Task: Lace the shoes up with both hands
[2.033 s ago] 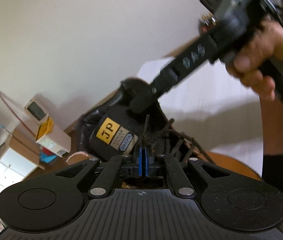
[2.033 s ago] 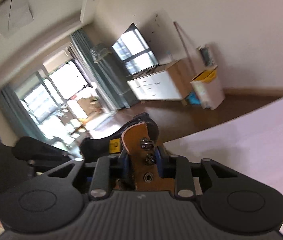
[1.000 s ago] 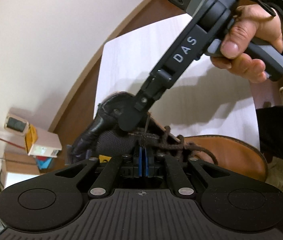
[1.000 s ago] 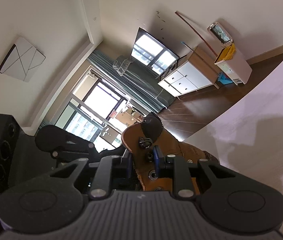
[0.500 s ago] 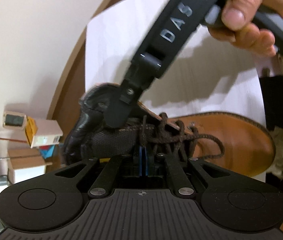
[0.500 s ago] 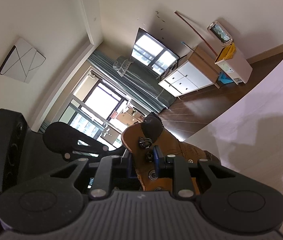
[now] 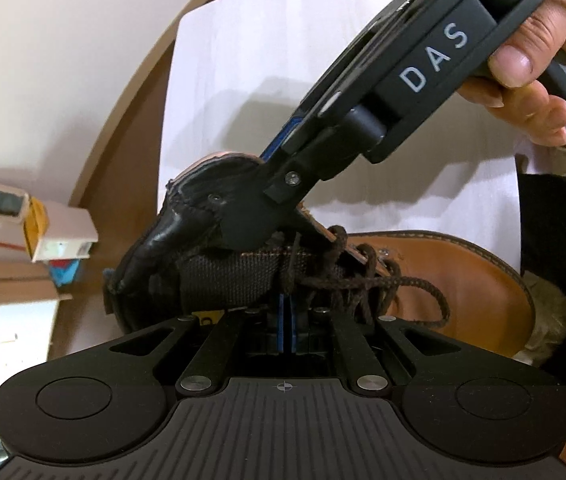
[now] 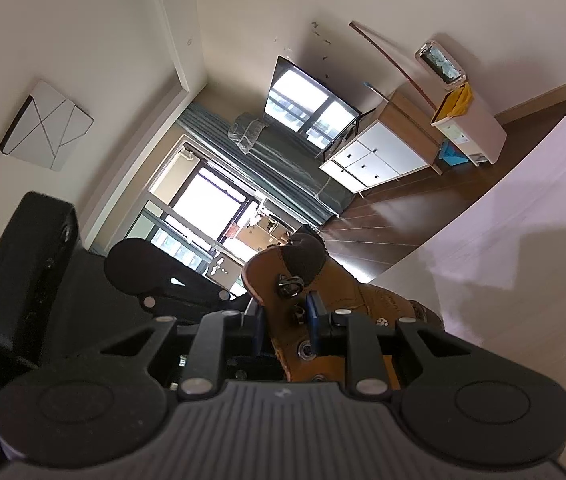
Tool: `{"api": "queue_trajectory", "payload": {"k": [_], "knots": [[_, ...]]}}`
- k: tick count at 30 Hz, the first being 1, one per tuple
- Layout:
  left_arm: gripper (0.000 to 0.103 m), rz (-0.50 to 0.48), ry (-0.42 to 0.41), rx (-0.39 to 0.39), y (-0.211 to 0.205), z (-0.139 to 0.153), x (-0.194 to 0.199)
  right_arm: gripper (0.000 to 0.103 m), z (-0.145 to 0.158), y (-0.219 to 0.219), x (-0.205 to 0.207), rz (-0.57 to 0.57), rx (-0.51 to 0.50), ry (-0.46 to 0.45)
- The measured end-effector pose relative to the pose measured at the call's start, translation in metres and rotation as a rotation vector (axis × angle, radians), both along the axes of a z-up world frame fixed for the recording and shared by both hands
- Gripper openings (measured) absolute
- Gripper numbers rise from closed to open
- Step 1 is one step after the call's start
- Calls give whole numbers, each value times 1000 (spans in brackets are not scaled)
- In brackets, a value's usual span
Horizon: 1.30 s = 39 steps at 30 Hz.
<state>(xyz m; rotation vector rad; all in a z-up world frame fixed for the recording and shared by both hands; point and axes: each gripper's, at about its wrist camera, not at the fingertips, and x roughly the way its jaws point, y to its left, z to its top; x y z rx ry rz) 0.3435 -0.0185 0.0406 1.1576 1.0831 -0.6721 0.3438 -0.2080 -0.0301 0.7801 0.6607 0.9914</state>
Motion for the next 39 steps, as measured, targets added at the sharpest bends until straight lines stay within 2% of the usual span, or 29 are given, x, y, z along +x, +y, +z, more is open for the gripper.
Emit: {"api": "queue_trajectory", "payload": {"k": [4,12,17,25,30,34,39], "knots": [[3,1,2,14,-4,0,0,24,0,0,0,-1,1,-1],[3,-11,-23,-45,-3,7,-7,24,-2,-1,1,0,5,-3],[3,-19,-28,-44,-2,3,-13,24,-5,-1,1,1,22,-4],[3,38,-24,-49,-1,3,-8,24,-7,-3,4,4,32,-2],[3,29,-24,-50,0,3,-9,24,-12,-5,6,16,60,4],[3,-15,-40,-20,-7,2,-14,24,-15,-7,9,25,79,6],[3,-28,-53,-33,-9,1,-15,25,-17,-9,8,31,95,8]]}}
